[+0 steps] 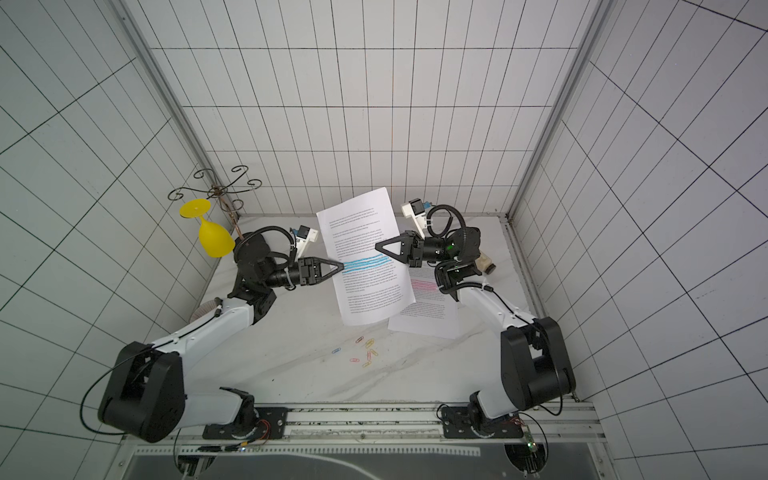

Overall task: Unclip the paperclips from the documents
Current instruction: Remove the paper clip from the document.

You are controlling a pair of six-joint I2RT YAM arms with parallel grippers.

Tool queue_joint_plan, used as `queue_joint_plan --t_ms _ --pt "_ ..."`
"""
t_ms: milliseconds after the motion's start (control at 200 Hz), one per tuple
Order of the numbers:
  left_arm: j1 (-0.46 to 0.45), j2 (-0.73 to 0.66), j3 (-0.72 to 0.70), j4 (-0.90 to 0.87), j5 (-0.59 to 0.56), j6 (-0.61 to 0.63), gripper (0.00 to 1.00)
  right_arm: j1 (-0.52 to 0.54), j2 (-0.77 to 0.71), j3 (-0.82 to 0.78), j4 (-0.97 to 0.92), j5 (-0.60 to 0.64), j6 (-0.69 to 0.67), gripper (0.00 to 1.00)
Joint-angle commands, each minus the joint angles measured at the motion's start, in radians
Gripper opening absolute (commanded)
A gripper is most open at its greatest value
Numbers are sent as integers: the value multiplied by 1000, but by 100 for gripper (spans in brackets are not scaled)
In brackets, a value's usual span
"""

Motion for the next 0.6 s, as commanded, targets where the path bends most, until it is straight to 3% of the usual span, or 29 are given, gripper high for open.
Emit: queue_joint_plan --t_ms 0,70,190,470,535,595 --pt "14 -31 2 -55 8 42 36 -18 -30 -16 -3 18 -30 0" --pt "28 -34 -4 -61 7 41 35 -21 -30 -19 -5 15 -33 0" --pt "50 -37 -3 -67 -10 43 18 -21 -33 -27 -14 7 -39 0" --pt "62 -46 -3 -67 -32 49 16 -21 -45 -48 -80 -12 -82 0" --pt "62 -49 -12 -71 -32 55 9 -21 -47 -52 -82 -10 -84 0" --pt "68 -53 -20 -79 -35 60 8 -21 -48 -52 -86 -9 -89 0"
